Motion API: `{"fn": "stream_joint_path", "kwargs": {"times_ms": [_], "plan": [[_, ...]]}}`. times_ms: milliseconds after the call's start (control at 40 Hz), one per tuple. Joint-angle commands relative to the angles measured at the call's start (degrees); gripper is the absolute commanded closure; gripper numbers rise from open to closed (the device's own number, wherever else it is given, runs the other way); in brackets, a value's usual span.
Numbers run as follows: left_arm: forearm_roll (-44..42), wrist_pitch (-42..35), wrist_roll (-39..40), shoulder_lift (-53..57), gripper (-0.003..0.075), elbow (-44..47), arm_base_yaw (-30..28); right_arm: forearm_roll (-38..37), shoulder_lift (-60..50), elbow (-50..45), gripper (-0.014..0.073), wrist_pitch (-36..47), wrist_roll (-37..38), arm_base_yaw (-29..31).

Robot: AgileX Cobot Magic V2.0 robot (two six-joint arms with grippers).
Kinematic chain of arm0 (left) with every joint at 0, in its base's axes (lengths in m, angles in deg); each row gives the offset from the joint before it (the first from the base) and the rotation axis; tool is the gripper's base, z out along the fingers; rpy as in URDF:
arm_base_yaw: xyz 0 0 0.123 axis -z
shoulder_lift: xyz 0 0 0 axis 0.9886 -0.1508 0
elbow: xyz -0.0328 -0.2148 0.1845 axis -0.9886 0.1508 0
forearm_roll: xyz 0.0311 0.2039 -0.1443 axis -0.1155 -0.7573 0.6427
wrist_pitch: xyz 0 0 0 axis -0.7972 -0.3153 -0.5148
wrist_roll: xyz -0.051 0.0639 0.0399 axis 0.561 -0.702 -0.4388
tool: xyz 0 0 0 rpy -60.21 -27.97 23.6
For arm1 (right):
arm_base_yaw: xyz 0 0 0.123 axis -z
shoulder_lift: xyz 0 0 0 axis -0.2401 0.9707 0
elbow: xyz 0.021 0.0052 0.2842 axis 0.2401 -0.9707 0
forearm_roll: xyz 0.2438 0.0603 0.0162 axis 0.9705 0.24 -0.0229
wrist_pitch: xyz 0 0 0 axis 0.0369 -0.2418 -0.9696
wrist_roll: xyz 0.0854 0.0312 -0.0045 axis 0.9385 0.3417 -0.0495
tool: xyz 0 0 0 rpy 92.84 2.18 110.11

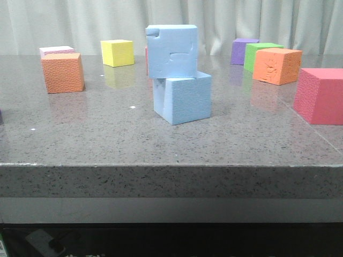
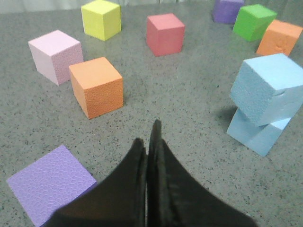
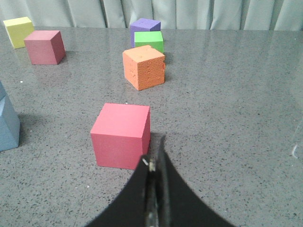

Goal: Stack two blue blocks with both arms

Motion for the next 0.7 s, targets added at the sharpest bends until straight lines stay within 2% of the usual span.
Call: {"fn": "stream_joint_path", "kwargs": {"times_ms": [0,125,250,676], "plan": [[0.0,-9.0,0.0,5.0,0.0738,2.3,-0.2,0.2,0.5,1.3,0.0665,4.4,-0.6,0.0],[0.0,-13.2,0.0,10.8,0.0738,6.4,-0.2,0.2,0.5,0.9,0.0665,4.7,-0.6,0.0],[0.0,-13.8,0.0,14.2,0.0738,8.5,-0.2,0.2,0.5,0.9,0.0665,4.7,-0.6,0.0],[0.0,-13.5,0.0,14.6,0.0738,9.0,-0.2,0.2,0.5,0.9,0.0665,4.7,-0.6,0.0]]}}
